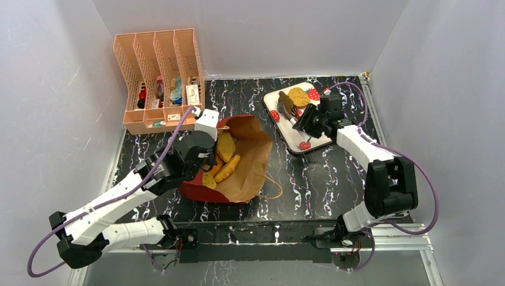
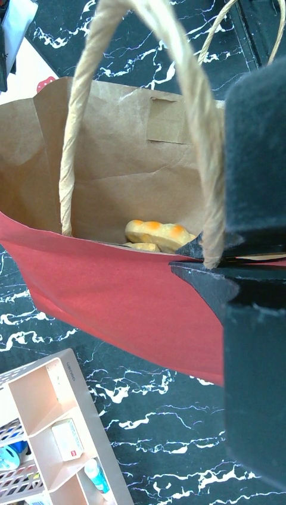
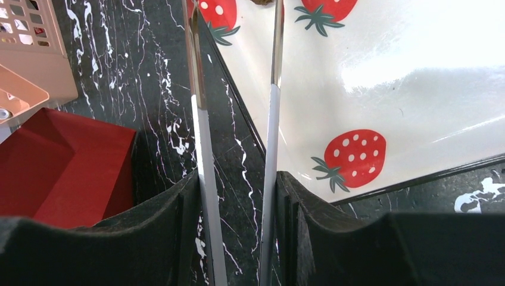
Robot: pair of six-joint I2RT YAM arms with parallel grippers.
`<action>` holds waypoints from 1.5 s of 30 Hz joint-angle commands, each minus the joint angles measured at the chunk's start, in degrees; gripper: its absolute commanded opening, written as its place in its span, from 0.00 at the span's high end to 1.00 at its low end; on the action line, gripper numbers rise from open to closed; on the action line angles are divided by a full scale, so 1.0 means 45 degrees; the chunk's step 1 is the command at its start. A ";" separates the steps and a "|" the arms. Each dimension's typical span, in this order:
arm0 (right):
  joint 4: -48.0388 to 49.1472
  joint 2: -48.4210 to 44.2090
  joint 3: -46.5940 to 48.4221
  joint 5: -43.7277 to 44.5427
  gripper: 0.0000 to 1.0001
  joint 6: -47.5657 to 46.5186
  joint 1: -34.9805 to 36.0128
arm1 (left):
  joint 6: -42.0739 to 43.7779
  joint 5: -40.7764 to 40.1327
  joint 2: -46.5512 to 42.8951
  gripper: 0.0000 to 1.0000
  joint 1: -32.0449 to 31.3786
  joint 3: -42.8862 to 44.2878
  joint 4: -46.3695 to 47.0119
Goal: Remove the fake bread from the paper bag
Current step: Place the fake bread in the container, then take out the fake bread from the paper bag.
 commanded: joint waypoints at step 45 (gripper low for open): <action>-0.7608 -0.8458 0.3501 -0.1676 0.63 -0.0099 0.0619 | 0.0380 0.1266 0.0908 1.00 -0.0022 -0.0631 0.2375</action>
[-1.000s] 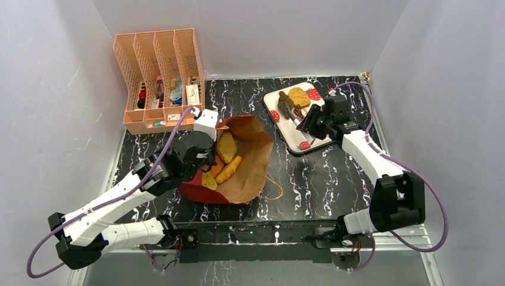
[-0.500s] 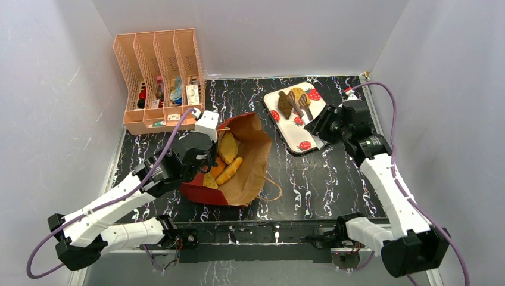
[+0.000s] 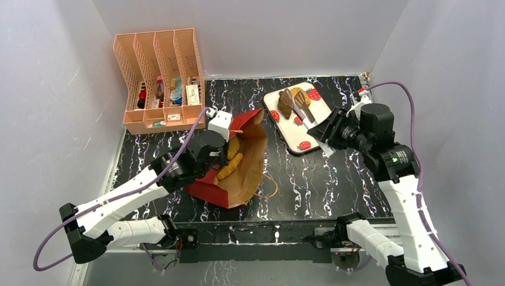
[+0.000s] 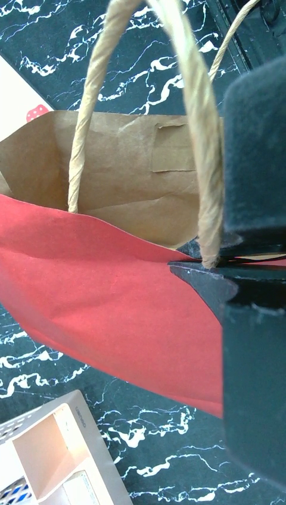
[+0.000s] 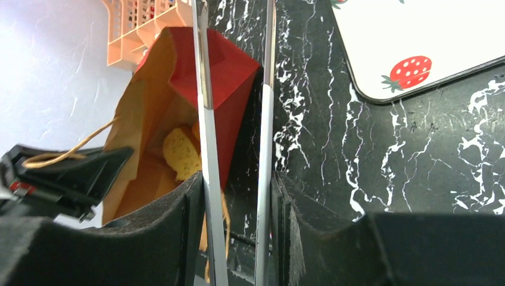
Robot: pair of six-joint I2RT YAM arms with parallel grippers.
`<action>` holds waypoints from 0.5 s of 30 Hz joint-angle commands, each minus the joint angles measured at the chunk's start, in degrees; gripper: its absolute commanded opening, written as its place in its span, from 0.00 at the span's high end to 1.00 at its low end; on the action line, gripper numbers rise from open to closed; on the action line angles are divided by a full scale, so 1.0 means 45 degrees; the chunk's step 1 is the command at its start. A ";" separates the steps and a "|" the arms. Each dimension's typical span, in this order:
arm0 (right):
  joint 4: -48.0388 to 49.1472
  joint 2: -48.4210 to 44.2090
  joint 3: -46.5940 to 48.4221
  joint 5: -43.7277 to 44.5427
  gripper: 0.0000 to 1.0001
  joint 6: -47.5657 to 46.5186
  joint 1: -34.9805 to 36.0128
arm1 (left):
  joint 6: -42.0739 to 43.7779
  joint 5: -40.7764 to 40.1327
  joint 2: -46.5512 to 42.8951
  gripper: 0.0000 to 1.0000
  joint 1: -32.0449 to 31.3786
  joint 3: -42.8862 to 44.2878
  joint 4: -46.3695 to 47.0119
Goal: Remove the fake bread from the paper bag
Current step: Take out the fake bread from the paper bag.
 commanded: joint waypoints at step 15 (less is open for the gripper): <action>-0.4474 -0.1179 0.3179 -0.3096 0.63 -0.0941 -0.0016 | 0.0270 0.0053 0.1177 1.00 -0.0033 0.0874 0.1254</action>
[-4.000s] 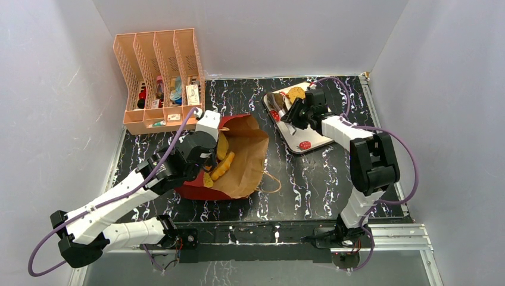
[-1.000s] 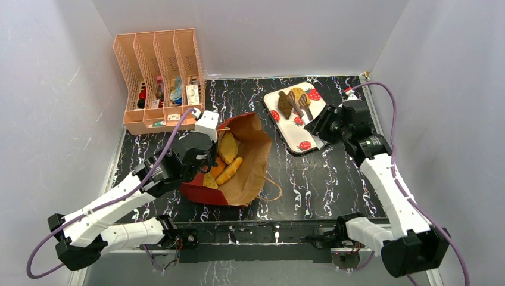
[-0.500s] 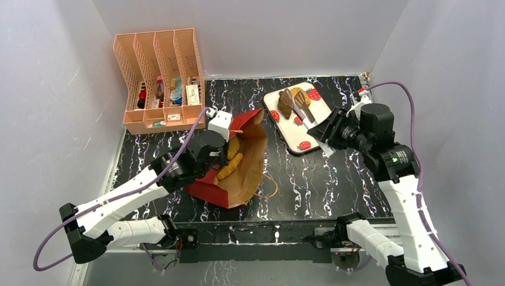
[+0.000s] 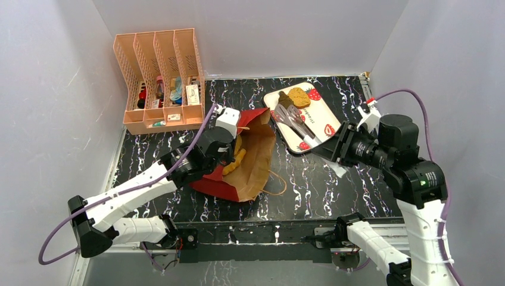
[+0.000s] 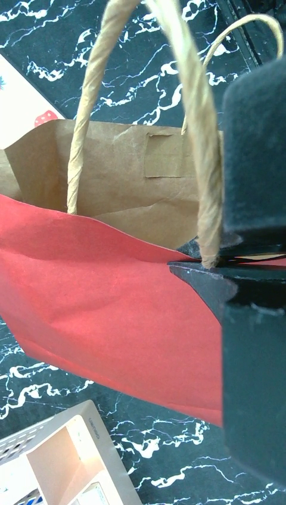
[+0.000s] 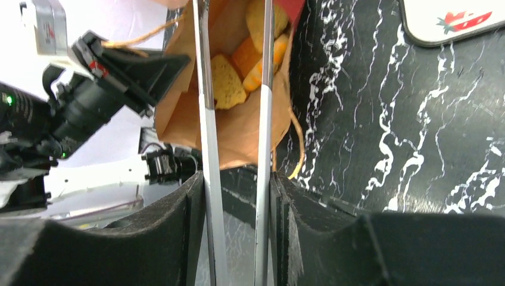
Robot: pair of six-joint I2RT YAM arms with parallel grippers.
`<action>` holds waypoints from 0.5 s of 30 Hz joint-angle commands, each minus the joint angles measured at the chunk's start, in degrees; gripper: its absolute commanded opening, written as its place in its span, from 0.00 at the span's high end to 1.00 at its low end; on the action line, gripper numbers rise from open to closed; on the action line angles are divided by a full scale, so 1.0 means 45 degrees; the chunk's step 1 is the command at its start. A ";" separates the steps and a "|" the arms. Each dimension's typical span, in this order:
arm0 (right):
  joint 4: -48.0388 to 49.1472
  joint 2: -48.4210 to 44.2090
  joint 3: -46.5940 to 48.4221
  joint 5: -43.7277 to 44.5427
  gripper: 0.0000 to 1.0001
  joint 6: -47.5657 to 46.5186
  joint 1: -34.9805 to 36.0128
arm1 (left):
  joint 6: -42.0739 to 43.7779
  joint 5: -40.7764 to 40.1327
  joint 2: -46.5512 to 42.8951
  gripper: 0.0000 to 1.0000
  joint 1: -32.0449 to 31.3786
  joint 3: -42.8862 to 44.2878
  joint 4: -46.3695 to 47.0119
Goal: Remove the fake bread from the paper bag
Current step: Take out the fake bread from the paper bag.
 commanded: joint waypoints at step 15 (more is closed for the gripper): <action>-0.0597 -0.1544 -0.2395 -0.2548 0.66 -0.0365 -0.0325 | 0.0026 -0.0007 0.1124 1.00 -0.0020 0.1376 0.0803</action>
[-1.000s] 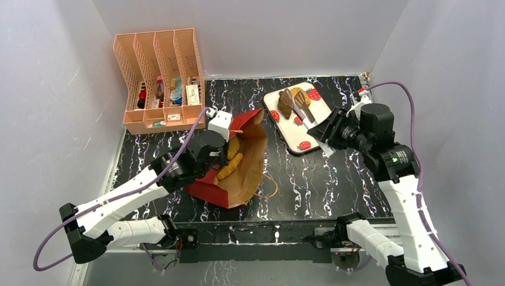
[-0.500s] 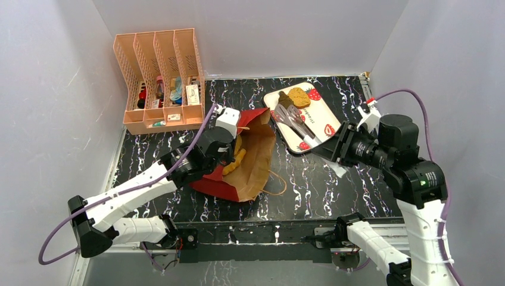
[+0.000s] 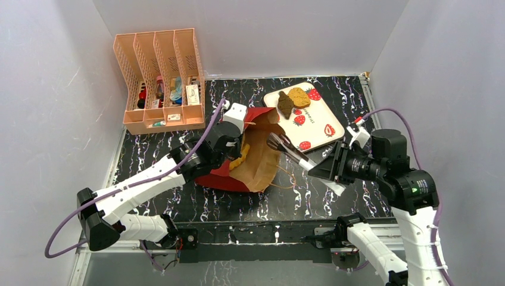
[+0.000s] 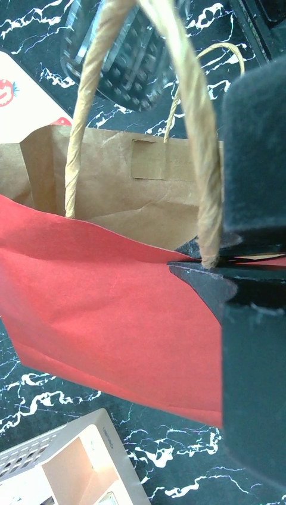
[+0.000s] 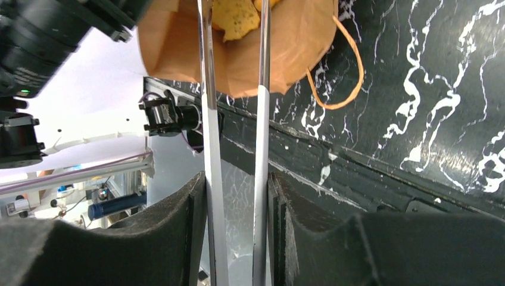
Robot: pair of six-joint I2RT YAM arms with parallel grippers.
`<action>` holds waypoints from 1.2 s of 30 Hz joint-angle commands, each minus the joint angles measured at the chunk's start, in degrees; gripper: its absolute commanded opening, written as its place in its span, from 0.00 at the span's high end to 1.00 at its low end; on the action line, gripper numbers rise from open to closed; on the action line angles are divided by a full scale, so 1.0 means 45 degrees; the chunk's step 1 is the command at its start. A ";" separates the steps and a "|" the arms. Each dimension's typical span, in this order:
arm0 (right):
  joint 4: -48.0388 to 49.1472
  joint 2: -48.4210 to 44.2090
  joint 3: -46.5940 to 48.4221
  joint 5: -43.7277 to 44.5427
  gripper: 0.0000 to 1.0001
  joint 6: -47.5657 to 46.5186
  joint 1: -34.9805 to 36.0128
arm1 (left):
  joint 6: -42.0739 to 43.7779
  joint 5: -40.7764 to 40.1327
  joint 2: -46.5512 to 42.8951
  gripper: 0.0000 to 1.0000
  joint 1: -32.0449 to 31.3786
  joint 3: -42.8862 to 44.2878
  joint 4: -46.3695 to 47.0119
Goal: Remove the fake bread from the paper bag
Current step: Take out the fake bread from the paper bag.
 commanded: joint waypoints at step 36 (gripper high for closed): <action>0.8205 0.3453 -0.5197 0.3980 0.65 0.4888 0.5970 | 0.0887 0.0088 -0.0308 1.00 -0.0024 0.0665 0.0339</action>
